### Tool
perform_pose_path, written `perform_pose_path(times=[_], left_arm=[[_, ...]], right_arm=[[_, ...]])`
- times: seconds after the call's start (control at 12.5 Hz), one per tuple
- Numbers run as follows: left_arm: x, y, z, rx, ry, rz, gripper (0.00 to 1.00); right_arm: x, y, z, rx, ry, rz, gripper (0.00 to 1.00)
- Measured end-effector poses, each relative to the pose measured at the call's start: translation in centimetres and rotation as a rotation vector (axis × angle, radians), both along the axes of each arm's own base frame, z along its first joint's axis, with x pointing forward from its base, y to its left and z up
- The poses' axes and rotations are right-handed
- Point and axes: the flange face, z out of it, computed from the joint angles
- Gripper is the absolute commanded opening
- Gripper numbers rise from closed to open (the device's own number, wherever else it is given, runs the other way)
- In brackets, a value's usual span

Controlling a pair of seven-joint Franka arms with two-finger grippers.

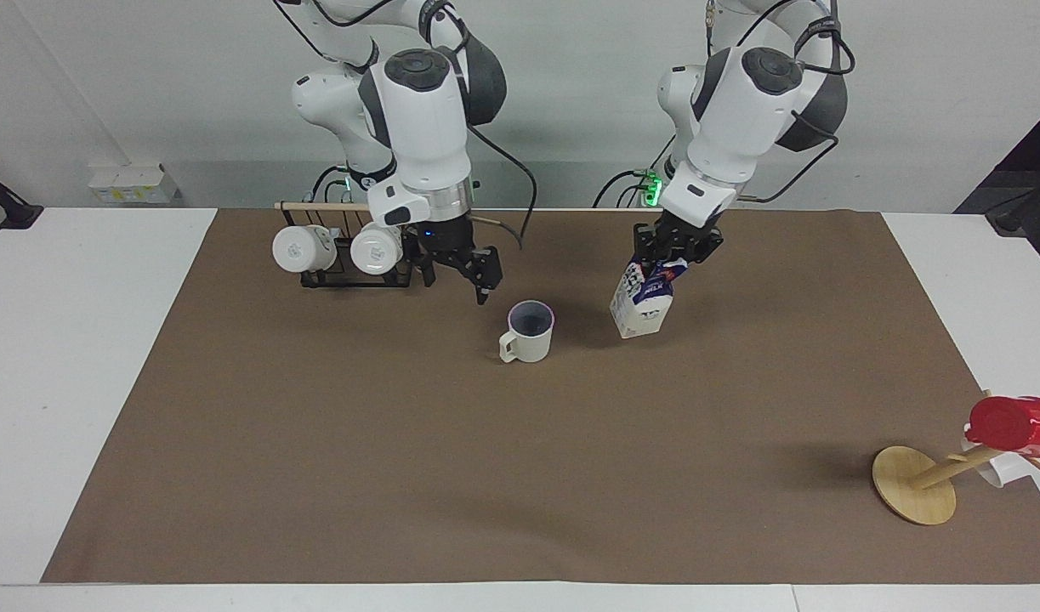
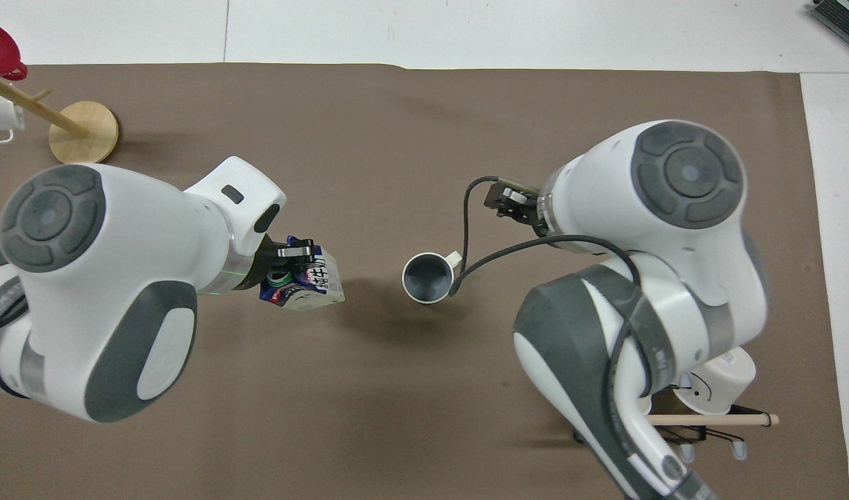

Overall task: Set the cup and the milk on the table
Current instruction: 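Withdraw the right gripper while the left gripper carries the carton beside the mug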

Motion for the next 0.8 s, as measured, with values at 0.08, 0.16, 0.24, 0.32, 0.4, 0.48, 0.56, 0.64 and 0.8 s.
perform_pose_path(times=[0.08, 0.16, 0.24, 0.32, 0.4, 0.48, 0.56, 0.64, 0.8], left_arm=[[-0.2, -1.2, -0.5, -0.006, -0.005, -0.004, 0.29], [-0.4, -2.2, -1.1, -0.009, -0.006, -0.009, 0.29], [-0.4, -2.8, -1.9, -0.010, -0.003, -0.014, 0.29], [-0.3, -3.3, -2.9, -0.010, 0.000, -0.018, 0.29], [-0.1, -3.4, -3.9, -0.010, 0.003, -0.018, 0.29], [0.0, -3.5, -4.8, -0.011, 0.002, -0.016, 0.29], [0.0, -3.5, -5.6, -0.011, 0.000, -0.014, 0.29], [0.0, -3.4, -6.3, -0.010, 0.002, -0.012, 0.29], [0.0, -3.4, -6.8, -0.009, 0.003, -0.010, 0.29]], right_arm=[[0.3, -2.1, 0.4, -0.011, 0.012, 0.037, 1.00], [0.6, -4.4, 1.0, -0.017, 0.019, 0.069, 1.00], [0.9, -6.6, 1.5, -0.022, 0.018, 0.097, 1.00], [1.1, -8.7, 2.1, -0.026, 0.017, 0.125, 1.00], [1.3, -10.8, 2.5, -0.030, 0.017, 0.149, 1.00], [1.4, -12.8, 2.8, -0.034, 0.018, 0.169, 1.00], [1.6, -14.6, 2.9, -0.038, 0.016, 0.187, 1.00], [1.8, -16.3, 3.0, -0.043, 0.014, 0.210, 1.00], [1.9, -19.7, 3.4, -0.052, 0.007, 0.256, 1.00]])
